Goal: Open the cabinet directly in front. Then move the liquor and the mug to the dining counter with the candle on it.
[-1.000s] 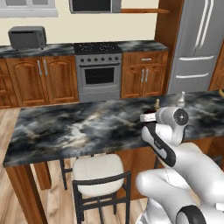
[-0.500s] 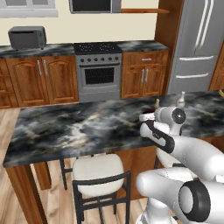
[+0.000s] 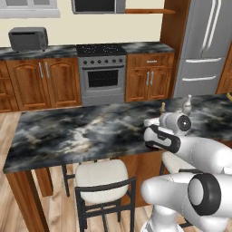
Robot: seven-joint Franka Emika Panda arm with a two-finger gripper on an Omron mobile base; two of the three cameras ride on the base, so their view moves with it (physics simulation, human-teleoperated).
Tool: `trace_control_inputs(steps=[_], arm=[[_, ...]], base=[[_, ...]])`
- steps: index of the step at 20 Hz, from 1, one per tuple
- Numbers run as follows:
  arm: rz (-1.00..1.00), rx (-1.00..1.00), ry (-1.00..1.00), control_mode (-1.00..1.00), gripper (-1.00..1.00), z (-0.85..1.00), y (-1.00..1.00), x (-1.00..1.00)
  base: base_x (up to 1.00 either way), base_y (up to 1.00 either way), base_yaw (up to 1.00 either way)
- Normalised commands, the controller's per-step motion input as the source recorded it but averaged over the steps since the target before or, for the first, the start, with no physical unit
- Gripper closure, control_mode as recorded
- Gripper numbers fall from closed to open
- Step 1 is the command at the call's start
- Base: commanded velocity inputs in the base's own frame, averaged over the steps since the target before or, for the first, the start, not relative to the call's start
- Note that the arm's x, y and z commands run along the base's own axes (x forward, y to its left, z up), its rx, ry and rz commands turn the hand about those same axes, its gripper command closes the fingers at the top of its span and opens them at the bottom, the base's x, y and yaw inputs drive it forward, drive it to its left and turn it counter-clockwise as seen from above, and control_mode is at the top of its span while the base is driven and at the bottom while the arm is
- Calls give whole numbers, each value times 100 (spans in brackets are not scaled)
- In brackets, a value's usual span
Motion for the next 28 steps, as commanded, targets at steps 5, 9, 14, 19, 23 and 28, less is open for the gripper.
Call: trace_control_inputs(steps=[5,9,14,19,23,28], arm=[[0,0,0,-100,-100,9,0,0],[0,0,12,-100,-100,94,0,-13],[1,0,11,-100,-100,64,-25,-96],[0,-4,0,-100,-100,-59,-19,-100],[0,-15,1,-100,-100,-100,0,-100],[0,-28,8,-100,-100,-100,4,-100]], base=[[0,0,0],[0,0,0],[0,0,0],[0,0,0],[0,0,0],[0,0,0]])
